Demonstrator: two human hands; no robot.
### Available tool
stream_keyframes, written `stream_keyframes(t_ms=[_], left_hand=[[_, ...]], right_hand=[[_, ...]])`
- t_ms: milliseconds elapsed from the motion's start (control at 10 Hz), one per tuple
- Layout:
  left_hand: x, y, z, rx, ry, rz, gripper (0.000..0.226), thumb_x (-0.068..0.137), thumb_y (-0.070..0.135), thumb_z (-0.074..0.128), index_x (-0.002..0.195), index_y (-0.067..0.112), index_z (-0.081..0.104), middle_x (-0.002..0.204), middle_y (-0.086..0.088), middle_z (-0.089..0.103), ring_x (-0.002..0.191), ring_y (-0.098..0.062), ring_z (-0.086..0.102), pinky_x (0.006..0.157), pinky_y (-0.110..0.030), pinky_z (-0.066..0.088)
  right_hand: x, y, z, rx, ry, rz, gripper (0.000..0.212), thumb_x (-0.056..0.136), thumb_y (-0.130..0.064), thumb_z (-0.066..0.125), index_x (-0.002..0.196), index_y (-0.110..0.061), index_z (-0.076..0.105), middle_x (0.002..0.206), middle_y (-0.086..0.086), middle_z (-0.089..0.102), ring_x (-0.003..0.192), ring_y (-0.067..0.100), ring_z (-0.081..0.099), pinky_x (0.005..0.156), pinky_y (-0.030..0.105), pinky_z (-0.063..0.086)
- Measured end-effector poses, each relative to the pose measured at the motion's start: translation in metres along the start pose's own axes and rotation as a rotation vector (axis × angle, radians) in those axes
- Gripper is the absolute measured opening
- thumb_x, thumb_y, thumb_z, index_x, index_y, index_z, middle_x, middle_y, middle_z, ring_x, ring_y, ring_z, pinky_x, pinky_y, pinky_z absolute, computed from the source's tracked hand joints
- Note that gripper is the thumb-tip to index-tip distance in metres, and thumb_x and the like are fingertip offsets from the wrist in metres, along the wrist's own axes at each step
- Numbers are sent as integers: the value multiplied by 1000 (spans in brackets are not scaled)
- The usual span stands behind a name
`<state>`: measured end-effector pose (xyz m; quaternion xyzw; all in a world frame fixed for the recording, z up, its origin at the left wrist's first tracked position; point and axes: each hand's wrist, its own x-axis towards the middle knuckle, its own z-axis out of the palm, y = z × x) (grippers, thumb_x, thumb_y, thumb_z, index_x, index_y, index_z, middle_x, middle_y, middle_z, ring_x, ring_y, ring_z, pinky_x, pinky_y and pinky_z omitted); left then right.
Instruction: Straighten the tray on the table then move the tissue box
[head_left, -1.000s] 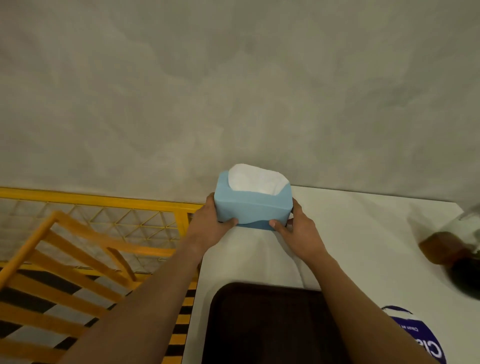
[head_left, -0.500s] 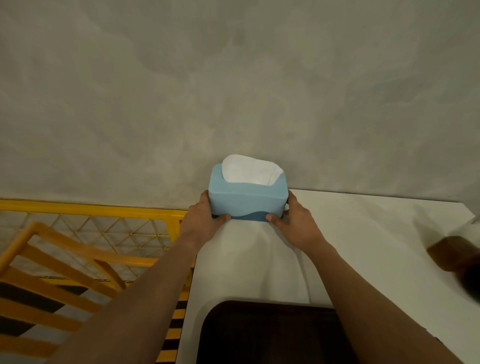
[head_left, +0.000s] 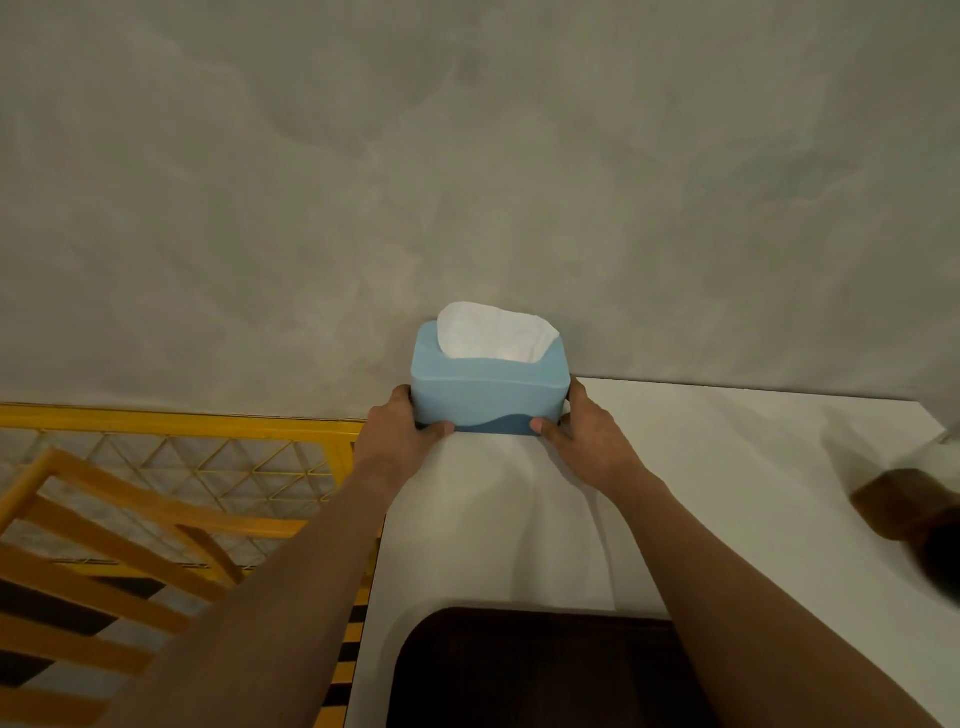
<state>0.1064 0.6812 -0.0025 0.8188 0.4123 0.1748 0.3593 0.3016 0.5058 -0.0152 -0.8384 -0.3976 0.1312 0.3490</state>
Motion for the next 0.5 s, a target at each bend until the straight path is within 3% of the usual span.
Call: stream_keyframes(t_ms=[300,400,500], left_hand=[[3,-4,1,-1,20,-8,58,83,38,81,126,6,58,116,-14,72,105,-35,67,82,-46,57],[4,-2,0,21,-6,-11,62,83,41,80,128,7,55,118,-15,71,106,-36,66,81,-45,57],[4,-1,-5,-28,-68,-19,85,79,46,83,143,8,41,131,-16,65,117,-38,63,84,-40,54]], right_hand=[[-2,0,3,-28,40,-32,74,94,-55,63,153,-24,29,124,0,66,102,24,66,76,37,50],[-1,-2,1,-9,42,-30,75,95,-50,65,154,-23,29,130,3,64,110,28,65,80,35,47],[-3,-10,-7,8,2,23,83,92,-48,70,157,-23,25,146,3,55,127,31,56,89,33,41]])
